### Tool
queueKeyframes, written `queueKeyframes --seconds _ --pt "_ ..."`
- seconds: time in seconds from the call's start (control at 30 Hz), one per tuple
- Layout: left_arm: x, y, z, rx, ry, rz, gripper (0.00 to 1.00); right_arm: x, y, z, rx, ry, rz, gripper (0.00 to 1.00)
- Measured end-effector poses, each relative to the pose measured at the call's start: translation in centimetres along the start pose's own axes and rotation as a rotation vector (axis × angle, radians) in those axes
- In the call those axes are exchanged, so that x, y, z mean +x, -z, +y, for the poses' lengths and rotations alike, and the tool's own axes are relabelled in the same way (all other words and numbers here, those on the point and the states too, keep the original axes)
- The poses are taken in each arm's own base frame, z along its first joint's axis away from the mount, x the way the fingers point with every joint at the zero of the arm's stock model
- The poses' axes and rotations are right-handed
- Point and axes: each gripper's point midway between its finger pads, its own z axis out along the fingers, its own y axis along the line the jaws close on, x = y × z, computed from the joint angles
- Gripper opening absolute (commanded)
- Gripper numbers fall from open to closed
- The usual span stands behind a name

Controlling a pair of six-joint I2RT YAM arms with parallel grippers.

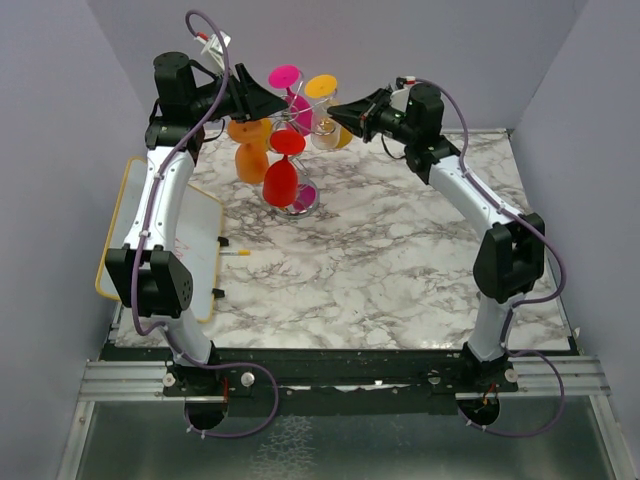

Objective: Take the wine glass off the wine glass rack
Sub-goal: Pick up the wine glass from the wine rack.

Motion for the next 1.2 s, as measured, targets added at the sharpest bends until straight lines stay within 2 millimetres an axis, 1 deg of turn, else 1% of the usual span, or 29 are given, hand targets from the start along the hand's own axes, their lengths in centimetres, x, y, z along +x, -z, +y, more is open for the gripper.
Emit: queueKeyframes --seconds 0.1,0.2,0.3,0.43,0.6,0.7,0.77,0.87,0.97,1.1,1.17,1.2 --pt "0.0 0.1 -0.1 -0.001 -0.002 0.001 0.58 -0.5 0.2 0.3 -0.012 -0.014 -0.022 0.0" --pt "0.0 0.2 -0.2 -0.002 -0.002 0.002 0.59 -0.4 0.6 0.9 -0.027 -0.022 -0.034 0.01" --pt "0.0 0.3 -0.4 -0.002 -0.005 0.002 0.59 -0.3 1.1 0.9 -0.026 -0.025 -0.046 0.0" --pt "-0.2 0.8 -1.3 0.003 -0.02 -0.005 0.59 0.2 2.3 0.5 -0.015 -0.033 -0.056 0.0" --pt "-0.3 1.6 -2.8 0.011 -0.04 -0.015 0.59 0.4 3.7 1.1 -0.011 0.012 -0.088 0.0" --pt "-0.4 2.0 -3.6 0.016 -0.052 -0.021 0.59 0.7 4.5 1.2 -0.007 0.038 -0.099 0.0" --pt "-0.1 2.2 -4.1 0.021 -0.055 -0.018 0.59 1.0 5.2 1.2 -0.003 0.055 -0.104 0.0" --pt "0.8 2.5 -5.1 0.033 -0.06 -0.006 0.59 1.6 6.1 1.2 -0.003 0.096 -0.109 0.01" --pt "2.2 2.4 -6.7 0.061 -0.071 0.016 0.59 2.4 7.5 1.5 -0.005 0.155 -0.11 0.01" --pt "5.3 2.0 -10.4 0.128 -0.09 0.063 0.59 4.0 9.9 2.2 -0.022 0.269 -0.109 0.0" --pt "7.0 1.9 -12.4 0.154 -0.098 0.08 0.59 5.2 11.6 2.3 -0.029 0.333 -0.1 0.01" --pt "7.9 2.0 -12.9 0.157 -0.096 0.087 0.59 5.8 12.4 2.2 -0.03 0.362 -0.094 0.01"
